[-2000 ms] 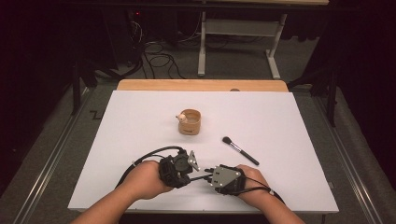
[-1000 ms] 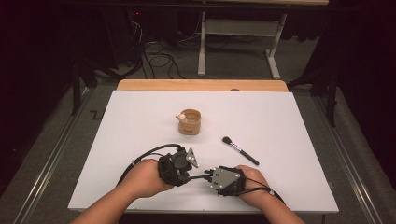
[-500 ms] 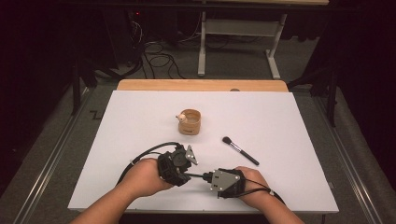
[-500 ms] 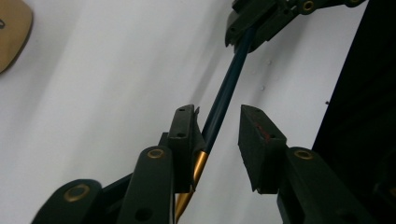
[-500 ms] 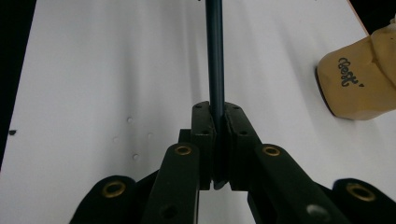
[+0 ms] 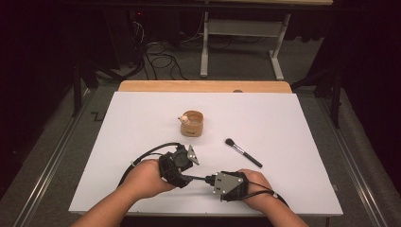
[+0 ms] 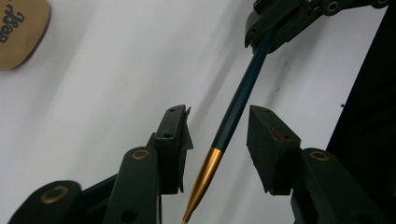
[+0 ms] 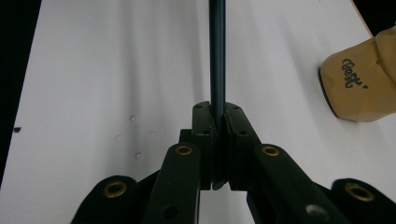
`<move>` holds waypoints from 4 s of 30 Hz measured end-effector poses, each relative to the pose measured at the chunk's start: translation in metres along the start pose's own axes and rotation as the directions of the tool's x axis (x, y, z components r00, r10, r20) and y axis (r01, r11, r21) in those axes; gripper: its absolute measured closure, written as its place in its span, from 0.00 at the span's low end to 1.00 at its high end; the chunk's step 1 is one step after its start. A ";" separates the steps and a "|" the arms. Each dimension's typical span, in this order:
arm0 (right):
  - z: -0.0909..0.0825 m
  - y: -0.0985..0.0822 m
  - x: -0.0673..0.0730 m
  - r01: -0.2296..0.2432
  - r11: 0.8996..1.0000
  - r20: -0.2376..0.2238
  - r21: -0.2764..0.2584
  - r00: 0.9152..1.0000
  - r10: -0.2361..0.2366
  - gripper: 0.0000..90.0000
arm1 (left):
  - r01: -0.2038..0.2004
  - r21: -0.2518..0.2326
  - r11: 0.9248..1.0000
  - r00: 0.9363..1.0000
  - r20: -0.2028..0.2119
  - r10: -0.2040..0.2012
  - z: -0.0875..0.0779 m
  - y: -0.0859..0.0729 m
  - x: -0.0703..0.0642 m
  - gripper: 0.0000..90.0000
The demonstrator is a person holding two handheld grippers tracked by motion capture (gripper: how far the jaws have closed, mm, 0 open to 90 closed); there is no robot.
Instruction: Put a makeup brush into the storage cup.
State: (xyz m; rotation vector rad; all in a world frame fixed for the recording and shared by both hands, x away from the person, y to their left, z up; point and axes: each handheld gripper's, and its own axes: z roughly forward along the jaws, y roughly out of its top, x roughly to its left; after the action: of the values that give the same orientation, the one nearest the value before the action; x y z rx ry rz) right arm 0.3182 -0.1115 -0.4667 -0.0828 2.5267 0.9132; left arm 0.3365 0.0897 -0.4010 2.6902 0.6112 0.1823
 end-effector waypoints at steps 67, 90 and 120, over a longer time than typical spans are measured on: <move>-0.021 -0.048 -0.020 -0.198 0.980 0.127 0.012 0.973 0.195 0.96 | 0.310 -0.266 0.913 0.936 -0.086 -0.343 0.013 -0.088 0.041 0.41; -0.026 -0.063 -0.017 -0.363 0.924 0.185 -0.119 0.906 0.380 0.96 | 0.323 -0.560 0.763 0.896 -0.078 -0.437 0.026 -0.121 0.033 0.41; -0.034 -0.067 -0.018 -0.501 0.818 0.149 -0.282 0.819 0.554 0.96 | 0.349 -0.696 0.628 0.855 -0.037 -0.517 0.031 -0.142 0.034 0.31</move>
State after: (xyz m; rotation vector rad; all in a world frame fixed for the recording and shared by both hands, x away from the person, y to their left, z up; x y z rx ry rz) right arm 0.3350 -0.1862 -0.4754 0.6585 2.2443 1.3421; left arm 0.3174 0.2135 -0.4828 1.7610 1.0269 0.4896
